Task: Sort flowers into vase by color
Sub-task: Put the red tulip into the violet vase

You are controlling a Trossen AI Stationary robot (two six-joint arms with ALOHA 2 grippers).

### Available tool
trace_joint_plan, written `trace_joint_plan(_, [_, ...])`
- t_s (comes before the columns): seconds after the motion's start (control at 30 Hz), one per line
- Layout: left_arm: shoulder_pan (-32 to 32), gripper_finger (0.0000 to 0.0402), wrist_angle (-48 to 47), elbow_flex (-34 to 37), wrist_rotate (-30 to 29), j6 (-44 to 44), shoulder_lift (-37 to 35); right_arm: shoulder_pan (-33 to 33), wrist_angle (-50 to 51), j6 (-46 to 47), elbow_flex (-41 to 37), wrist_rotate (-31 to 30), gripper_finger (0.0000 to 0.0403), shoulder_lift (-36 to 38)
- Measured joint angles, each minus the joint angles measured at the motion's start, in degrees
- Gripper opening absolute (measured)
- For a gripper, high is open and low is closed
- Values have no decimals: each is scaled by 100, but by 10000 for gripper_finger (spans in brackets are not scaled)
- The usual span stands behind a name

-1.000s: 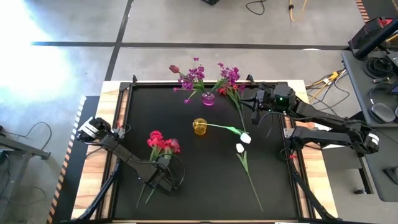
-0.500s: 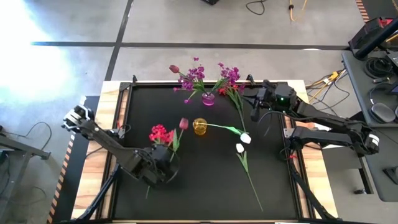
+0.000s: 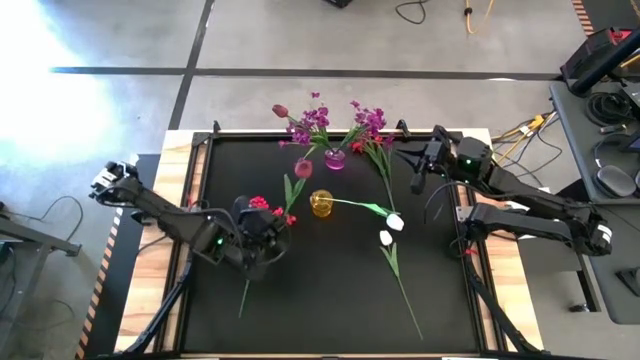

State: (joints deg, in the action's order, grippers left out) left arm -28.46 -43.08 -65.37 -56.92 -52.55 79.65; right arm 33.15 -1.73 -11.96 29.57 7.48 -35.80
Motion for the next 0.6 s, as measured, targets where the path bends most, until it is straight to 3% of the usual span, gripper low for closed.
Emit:
trace_joint_plan(0.1, [342, 0, 715, 149, 56, 1033, -150, 0, -9, 65, 1, 1, 28, 19])
trace_joint_plan(0.17, [634, 0, 1714, 382, 465, 1990, -301, 0, -10, 69, 1, 1, 28, 14])
trace_joint_plan(0.33, [1674, 0, 4554, 1117, 2482, 4180, -660, 0, -26, 91, 1, 0, 28, 5])
trace_joint_plan(0.6, [3643, 0, 7503, 1733, 4499, 5866, -430, 0, -29, 58, 1, -2, 28, 5])
